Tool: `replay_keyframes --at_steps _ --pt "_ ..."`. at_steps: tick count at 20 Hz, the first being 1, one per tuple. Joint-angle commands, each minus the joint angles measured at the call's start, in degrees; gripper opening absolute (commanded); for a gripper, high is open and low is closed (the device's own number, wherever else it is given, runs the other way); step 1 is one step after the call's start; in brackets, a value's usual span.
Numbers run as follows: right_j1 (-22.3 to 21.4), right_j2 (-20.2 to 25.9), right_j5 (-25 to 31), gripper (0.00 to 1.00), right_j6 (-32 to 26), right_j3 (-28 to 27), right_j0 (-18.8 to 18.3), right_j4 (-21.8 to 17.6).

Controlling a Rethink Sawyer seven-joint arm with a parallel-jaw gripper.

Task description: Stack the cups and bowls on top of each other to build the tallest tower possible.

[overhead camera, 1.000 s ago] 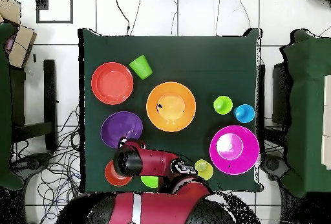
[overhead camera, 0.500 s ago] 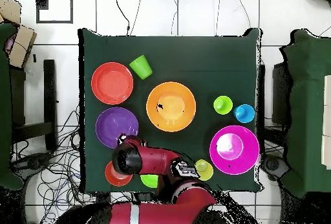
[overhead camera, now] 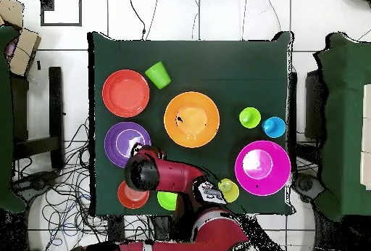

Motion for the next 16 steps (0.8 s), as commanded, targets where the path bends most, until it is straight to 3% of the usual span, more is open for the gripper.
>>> replay_keyframes --at_steps 1,6,7,16 --pt "-0.4 3.8 5.3 0.00 9.9 -4.0 -0.9 3.8" --pt "-0.2 3.2 4.9 0.00 9.9 -4.6 -0.2 4.7" --pt "-0.1 3.1 4.8 1.00 9.7 -4.7 -0.1 5.0" --pt "0.0 3.8 3.4 1.00 9.7 -3.4 -0.3 4.7"
